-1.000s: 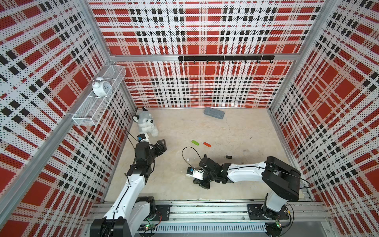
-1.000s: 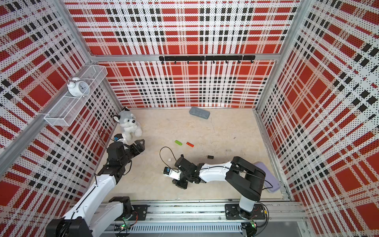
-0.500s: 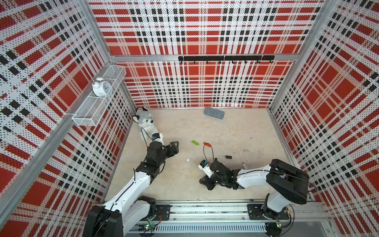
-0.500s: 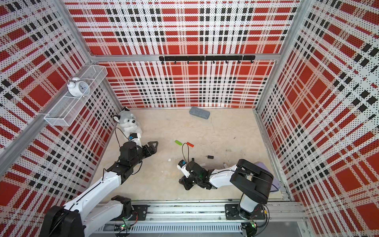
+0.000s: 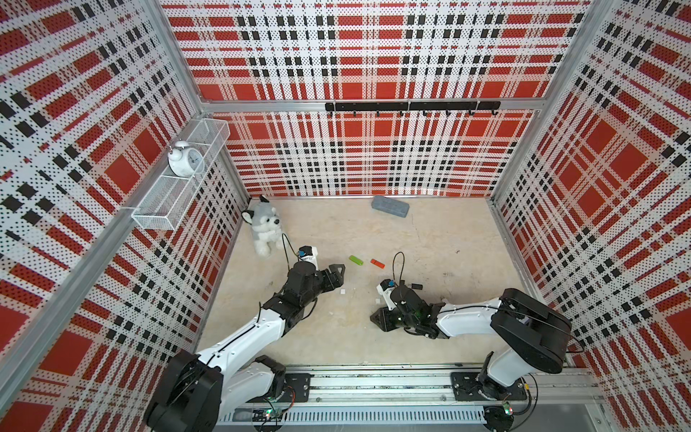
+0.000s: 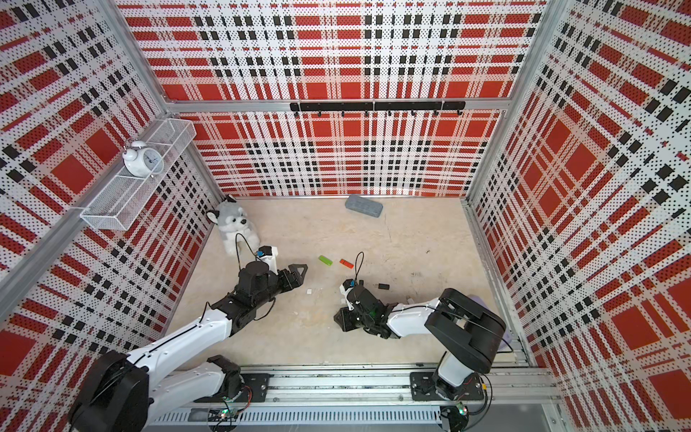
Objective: Close the usb drive cover
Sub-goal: Place the cover at the center of the board, then pick up the cover from the center of the board.
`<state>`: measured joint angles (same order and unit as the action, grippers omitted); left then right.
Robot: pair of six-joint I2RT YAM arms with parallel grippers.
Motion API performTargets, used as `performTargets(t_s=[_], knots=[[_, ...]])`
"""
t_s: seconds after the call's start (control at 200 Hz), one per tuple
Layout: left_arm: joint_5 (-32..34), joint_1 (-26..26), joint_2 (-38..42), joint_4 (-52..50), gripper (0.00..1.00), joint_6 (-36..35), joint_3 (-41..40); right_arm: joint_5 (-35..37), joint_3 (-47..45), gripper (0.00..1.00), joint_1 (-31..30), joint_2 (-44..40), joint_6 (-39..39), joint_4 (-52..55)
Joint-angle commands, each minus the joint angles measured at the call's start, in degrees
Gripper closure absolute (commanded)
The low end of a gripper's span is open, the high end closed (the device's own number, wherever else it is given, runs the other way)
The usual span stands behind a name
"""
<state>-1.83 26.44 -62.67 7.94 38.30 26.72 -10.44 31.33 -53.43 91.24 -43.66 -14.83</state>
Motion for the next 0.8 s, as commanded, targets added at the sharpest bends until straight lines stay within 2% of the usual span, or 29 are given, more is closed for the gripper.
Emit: performTargets(t_s=[0.0,0.13,0.215,0.321,0.406,0.516,0.566,0.586,0.631,0.696,0.797], knots=[[1.1,0.4,-0.1,1.8,0.13,0.3,1.3,2.9,-1.0,0.76,0.3,-1.8,-1.6,9.1],[1.4,0.5,-0.2,1.6,0.13,0.1,1.4,5.3,-1.1,0.75,0.5,-5.7,-0.4,12.3],[1.6,0.5,-0.3,1.7,0.13,0.0,1.3,4.8,-0.2,0.70,0.6,-8.2,4.0,12.8],[1.7,0.5,-0.6,1.7,0.12,-0.4,1.4,3.3,2.4,0.69,0.6,-10.2,11.5,15.4],[1.7,0.6,-0.6,1.9,0.12,-1.0,1.4,4.9,5.6,0.69,0.6,-11.4,19.7,20.6],[2.5,0.6,0.0,2.0,0.12,-2.4,1.0,9.1,9.3,0.67,0.6,-12.3,34.3,28.3],[2.9,0.5,0.7,2.1,0.12,-2.7,0.4,9.2,10.3,0.62,0.7,-12.2,41.6,30.0],[3.4,0.6,1.0,2.1,0.12,-2.9,0.2,9.3,11.3,0.57,1.3,-11.6,41.7,31.3],[4.6,0.6,1.9,2.3,0.12,-2.8,-0.5,5.7,14.0,0.57,2.7,-9.5,47.6,34.8],[6.2,0.2,3.0,2.9,0.12,-2.6,-1.8,7.9,16.7,0.57,1.8,-5.4,55.2,37.2],[6.0,-2.2,4.4,2.2,0.12,-1.9,-2.7,9.5,22.2,0.58,1.3,-0.4,61.1,41.6]])
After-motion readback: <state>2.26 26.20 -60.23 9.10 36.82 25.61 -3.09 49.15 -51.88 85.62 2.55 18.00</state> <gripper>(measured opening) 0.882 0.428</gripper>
